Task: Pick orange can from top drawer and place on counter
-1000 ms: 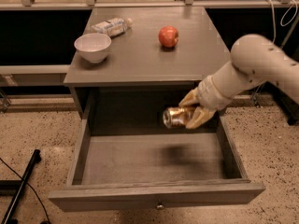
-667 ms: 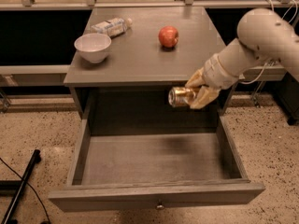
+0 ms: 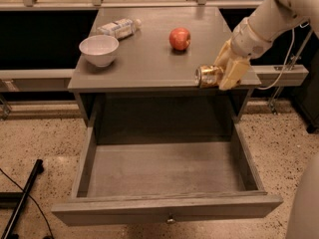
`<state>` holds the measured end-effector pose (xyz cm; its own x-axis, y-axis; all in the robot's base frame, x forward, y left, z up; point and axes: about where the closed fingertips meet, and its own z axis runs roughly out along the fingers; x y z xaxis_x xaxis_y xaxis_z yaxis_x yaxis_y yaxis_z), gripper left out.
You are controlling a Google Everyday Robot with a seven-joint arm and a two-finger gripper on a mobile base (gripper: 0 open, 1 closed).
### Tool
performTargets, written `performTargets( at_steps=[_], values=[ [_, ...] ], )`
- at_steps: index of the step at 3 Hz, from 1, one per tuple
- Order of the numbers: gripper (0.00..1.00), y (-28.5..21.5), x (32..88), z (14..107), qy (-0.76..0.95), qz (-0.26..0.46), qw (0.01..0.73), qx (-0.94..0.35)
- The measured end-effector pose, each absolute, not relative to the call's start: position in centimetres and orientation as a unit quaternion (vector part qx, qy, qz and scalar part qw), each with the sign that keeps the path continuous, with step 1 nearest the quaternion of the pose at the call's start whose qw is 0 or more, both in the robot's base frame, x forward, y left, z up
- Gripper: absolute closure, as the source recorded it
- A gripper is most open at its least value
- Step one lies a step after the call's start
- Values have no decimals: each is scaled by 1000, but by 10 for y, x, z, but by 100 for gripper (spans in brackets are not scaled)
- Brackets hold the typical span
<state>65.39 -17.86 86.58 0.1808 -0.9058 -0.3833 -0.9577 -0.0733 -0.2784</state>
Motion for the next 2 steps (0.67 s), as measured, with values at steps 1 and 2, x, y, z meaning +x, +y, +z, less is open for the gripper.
performTargets(
  at_steps=[1, 2],
  values=[
    [100, -179, 663, 892, 641, 41, 237, -729],
    [100, -173, 676, 896, 644, 27, 237, -727]
  ],
)
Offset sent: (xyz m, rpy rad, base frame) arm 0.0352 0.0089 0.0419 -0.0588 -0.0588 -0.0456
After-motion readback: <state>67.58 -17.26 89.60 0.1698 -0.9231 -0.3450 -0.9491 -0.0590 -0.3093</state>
